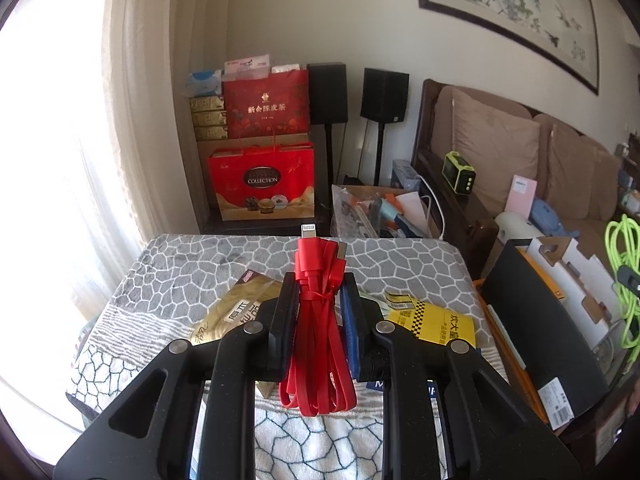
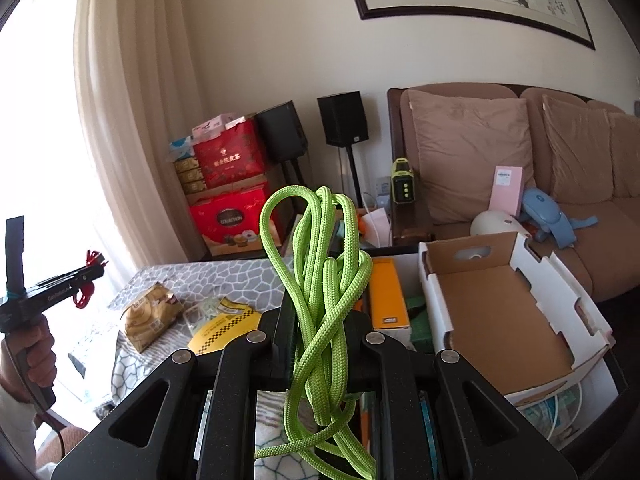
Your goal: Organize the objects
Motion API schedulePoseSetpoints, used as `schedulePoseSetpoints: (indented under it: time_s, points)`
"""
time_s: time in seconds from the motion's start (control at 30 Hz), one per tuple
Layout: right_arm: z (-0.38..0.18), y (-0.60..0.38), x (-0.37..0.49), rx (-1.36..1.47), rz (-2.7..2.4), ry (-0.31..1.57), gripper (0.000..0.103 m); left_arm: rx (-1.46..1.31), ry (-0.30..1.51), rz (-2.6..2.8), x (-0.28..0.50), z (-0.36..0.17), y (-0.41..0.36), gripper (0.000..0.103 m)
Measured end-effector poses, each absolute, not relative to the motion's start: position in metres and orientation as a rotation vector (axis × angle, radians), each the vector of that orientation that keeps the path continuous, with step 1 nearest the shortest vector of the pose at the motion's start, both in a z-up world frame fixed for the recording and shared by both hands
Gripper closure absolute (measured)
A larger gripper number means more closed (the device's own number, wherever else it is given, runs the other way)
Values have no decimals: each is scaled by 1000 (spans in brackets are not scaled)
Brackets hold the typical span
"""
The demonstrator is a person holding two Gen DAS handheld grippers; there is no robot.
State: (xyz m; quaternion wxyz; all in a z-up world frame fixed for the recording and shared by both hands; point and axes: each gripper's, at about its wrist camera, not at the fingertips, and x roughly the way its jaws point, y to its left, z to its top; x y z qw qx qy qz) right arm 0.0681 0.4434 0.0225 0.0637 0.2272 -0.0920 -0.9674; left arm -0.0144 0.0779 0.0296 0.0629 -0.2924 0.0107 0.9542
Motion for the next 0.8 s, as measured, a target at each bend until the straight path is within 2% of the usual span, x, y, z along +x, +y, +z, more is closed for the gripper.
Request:
schedulePoseSetpoints:
  time_s: [0.8]
  points:
    - [30, 463, 77, 687, -2964, -321, 88, -852, 37, 2839, -16, 30, 107, 84]
